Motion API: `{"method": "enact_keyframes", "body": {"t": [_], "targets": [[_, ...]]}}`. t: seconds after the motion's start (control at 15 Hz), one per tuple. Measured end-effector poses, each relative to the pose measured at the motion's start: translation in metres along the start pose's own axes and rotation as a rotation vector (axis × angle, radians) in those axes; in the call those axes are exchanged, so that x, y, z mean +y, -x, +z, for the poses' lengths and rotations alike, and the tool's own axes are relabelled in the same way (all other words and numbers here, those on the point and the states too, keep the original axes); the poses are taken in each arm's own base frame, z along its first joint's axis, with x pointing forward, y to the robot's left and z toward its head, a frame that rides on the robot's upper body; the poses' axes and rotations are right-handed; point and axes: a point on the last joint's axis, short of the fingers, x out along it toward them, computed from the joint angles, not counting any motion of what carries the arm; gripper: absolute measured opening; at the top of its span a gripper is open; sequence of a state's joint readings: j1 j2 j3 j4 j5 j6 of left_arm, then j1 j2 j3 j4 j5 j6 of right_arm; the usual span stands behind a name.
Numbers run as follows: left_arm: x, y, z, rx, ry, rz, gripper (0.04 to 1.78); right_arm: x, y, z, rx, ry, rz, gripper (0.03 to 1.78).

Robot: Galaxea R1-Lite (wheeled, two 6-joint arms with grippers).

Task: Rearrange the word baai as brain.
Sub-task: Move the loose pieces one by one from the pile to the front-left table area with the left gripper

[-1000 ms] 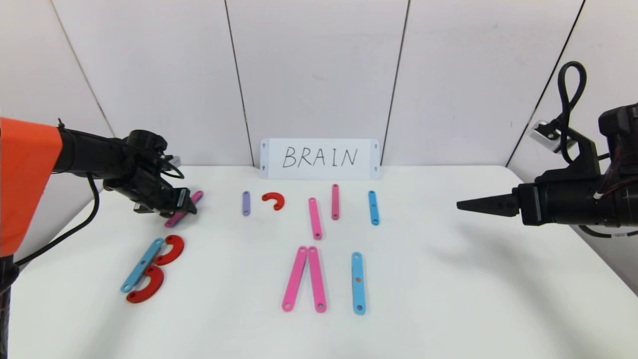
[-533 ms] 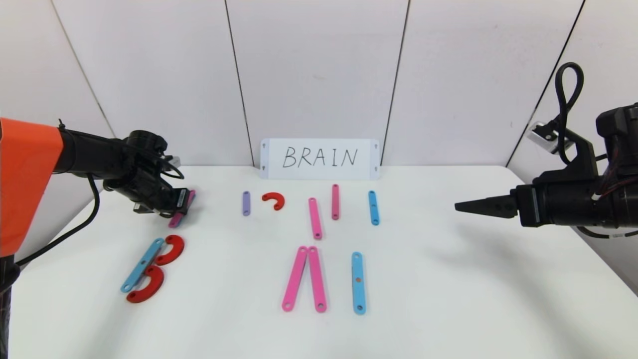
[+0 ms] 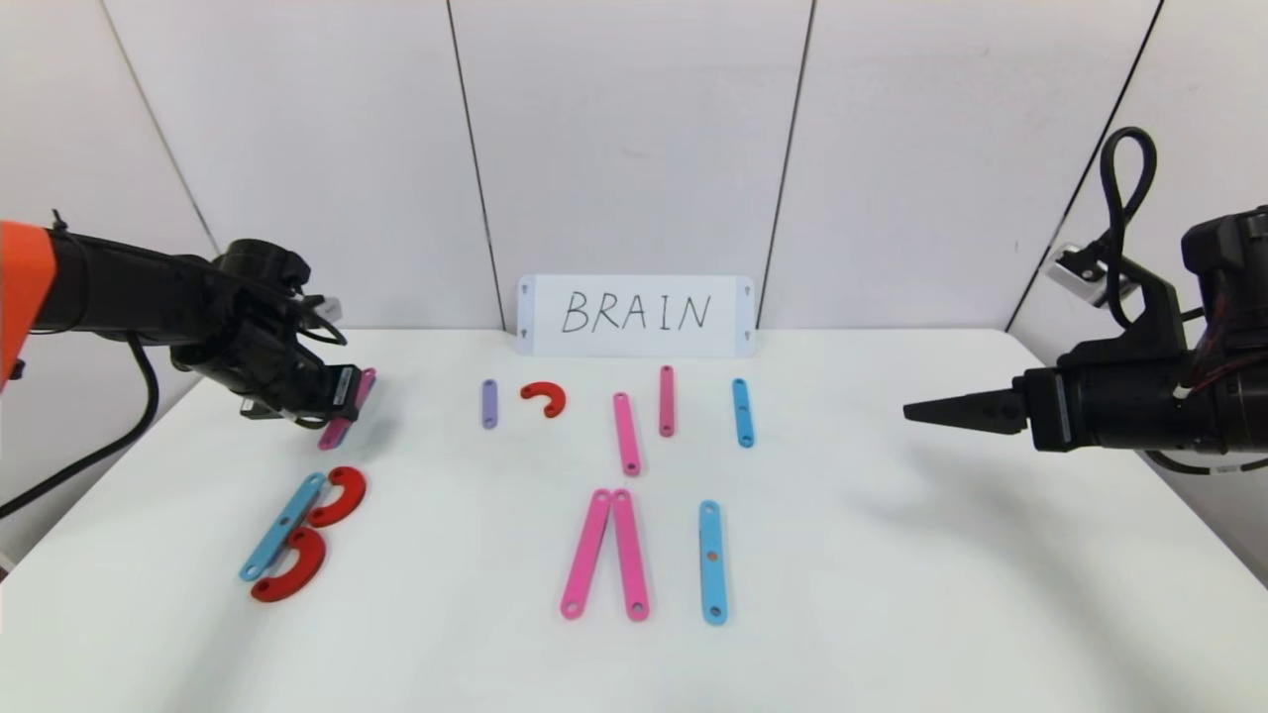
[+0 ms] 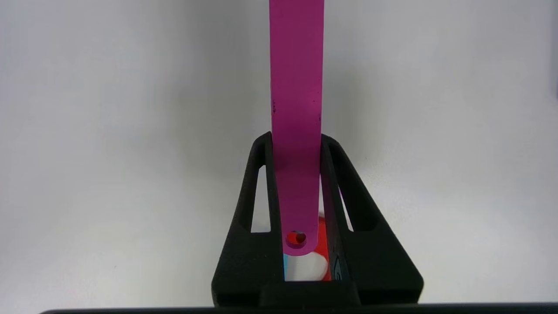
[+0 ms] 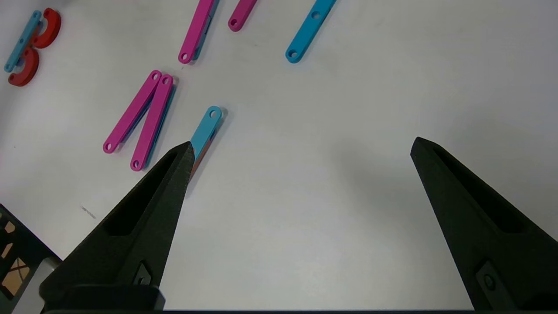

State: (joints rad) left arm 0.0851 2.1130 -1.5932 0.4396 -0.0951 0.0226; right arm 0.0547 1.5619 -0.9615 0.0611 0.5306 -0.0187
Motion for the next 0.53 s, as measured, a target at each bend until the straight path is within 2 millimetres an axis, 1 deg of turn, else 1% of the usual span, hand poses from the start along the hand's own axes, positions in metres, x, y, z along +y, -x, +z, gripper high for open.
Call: {"method": "enact_keyframes", "body": {"t": [0.27,0.53], "targets": [[-0.011,0.037,-0.015,-0.009,0.012,-0.010,0.30,0.000,-0.001,0.000,0.002,-0.001,0.000,1.74],[-0.027,0.061,-0.045,0.024,0.050,-0.028,0.30,-0.001,-0.002,0.000,0.005,-0.001,0.000,1.74]]}}
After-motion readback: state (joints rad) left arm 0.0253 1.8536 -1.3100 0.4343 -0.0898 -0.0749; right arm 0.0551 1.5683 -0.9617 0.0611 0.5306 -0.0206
